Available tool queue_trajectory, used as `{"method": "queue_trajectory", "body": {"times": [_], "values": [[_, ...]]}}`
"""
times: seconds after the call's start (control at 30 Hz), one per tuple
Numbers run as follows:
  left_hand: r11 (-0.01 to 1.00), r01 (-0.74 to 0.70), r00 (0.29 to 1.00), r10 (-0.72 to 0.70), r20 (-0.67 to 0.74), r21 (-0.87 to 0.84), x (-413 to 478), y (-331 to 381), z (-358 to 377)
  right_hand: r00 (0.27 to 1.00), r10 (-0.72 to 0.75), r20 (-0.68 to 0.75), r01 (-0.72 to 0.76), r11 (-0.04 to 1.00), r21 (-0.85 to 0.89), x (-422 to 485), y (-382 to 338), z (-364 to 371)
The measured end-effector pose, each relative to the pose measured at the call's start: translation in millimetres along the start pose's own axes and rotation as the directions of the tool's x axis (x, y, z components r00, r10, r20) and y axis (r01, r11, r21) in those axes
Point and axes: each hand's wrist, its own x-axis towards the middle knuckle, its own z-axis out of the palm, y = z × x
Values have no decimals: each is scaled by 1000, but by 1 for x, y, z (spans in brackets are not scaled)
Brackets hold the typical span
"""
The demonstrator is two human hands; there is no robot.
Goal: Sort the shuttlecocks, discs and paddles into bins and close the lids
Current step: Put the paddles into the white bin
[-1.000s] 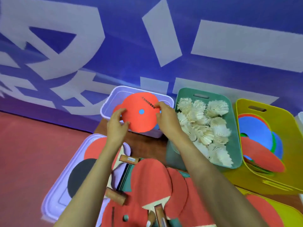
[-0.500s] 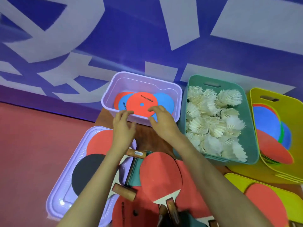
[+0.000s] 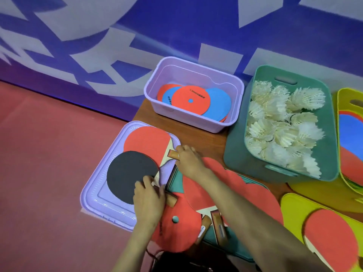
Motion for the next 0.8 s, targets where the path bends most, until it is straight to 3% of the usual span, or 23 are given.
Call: {"method": "queue_trajectory", "body": {"times": [0.2,0.57,0.63,0.8], "values": [[993,115,992,-117,41,39,-12,18,3,998,64,-20,-65,997,-47,8,-7,9],[896,188,977,-213,-17,-403,-18,19,-16,976,-23,-216,35,998,50,-2,-11,-4],[824,195,977,-211,30,-532,-13,14,-25,969,-46,-244,60,997,50,-6,-11,-9],[535,166,980,-184,78,-828,-7,9,-56,938,-52,-342,83,993,78,-24,-4,-16]]}}
